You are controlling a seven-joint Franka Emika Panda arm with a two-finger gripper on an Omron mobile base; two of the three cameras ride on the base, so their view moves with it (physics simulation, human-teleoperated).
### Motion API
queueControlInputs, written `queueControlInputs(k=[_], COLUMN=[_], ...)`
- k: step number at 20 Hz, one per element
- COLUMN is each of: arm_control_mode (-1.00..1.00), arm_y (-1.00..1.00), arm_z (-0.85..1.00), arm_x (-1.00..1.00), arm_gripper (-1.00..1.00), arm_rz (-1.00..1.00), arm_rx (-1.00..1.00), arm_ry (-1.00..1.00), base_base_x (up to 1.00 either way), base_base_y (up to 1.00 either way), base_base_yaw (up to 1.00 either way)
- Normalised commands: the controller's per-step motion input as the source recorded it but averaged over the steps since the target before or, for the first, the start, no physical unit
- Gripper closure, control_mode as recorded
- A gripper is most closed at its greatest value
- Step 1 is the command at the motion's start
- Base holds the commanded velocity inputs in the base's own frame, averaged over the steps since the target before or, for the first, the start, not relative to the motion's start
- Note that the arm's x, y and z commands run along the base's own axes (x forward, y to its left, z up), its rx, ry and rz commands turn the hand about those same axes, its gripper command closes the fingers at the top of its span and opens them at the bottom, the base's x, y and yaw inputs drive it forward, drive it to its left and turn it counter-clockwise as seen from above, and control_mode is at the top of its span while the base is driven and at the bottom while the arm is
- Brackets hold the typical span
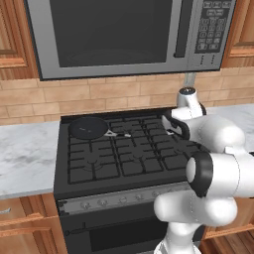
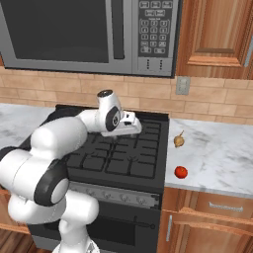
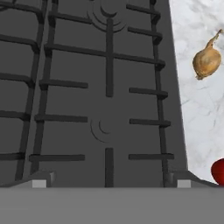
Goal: Place the pan on the rear left burner on the stove. Then place the tomato and the onion in the pan and turn on the rear left burner.
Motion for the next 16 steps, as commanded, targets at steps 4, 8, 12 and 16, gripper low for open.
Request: queueControlInputs(k=[4,8,12,16], arm_control_mode=[-1.0,-1.0,-1.0,-1.0], arm_y=[-0.41,-0.43,-0.51,-0.48], arm_z=[0.17,0.17,0.11,0.01], arm_x=[-0.01,0.0,0.0,0.03], arm_gripper=[-1.0,-1.0,-1.0,-1.0], arm_rz=[-0.1,-0.1,-0.1,-0.09], arm_rx=[0.08,0.1,0.1,0.07], arm_ry=[-0.11,-0.02,0.0,0.0], base_base_x=[0.0,0.0,0.0,0.0], base_base_y=[0.0,0.0,0.0,0.0], base_base_yaw=[0.0,0.0,0.0,0.0])
